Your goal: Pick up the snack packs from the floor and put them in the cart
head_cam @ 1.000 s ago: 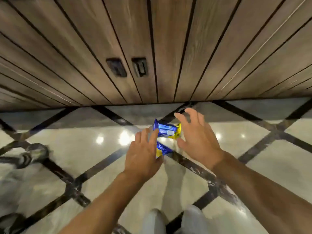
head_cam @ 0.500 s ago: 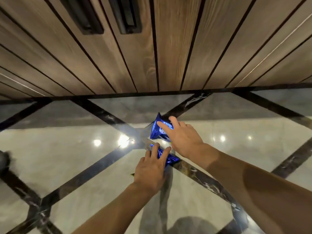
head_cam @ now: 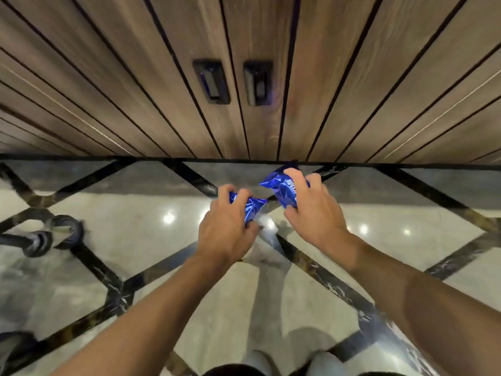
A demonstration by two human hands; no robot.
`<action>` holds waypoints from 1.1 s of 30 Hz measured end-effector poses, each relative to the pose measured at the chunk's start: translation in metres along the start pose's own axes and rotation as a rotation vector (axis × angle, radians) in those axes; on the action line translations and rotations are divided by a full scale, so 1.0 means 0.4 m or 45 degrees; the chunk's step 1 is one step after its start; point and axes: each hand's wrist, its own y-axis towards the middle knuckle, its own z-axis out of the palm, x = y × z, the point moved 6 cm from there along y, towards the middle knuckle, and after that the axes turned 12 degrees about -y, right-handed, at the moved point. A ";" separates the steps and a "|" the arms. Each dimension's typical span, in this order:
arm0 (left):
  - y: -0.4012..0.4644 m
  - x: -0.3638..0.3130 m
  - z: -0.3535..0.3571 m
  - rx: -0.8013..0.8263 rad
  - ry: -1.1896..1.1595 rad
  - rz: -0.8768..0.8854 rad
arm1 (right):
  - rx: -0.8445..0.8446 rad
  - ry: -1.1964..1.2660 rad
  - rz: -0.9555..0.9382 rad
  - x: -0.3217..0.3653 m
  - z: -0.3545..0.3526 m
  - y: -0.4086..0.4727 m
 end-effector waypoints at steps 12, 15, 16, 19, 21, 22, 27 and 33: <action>-0.524 -0.556 -1.047 -0.360 -0.261 -0.207 | -0.059 0.285 -0.064 0.463 -1.102 -0.487; -0.651 -0.621 -1.272 -0.499 -0.311 -0.258 | -0.089 0.333 -0.110 0.586 -1.286 -0.563; -0.691 -0.628 -1.335 -0.551 -0.337 -0.279 | -0.088 0.361 -0.109 0.627 -1.324 -0.584; -0.799 -0.613 -1.480 -0.716 -0.368 -0.352 | -0.098 0.439 -0.156 0.762 -1.399 -0.638; -0.869 -0.572 -1.548 -0.815 -0.366 -0.418 | -0.094 0.489 -0.239 0.867 -1.429 -0.662; -0.903 -0.546 -1.577 -0.854 -0.371 -0.456 | -0.084 0.502 -0.296 0.923 -1.436 -0.671; -1.059 -0.381 -1.689 -0.968 -0.396 -0.640 | -0.013 0.445 -0.577 1.213 -1.428 -0.725; -1.186 -0.153 -1.798 -1.048 -0.484 -0.802 | 0.102 0.372 -0.753 1.513 -1.333 -0.783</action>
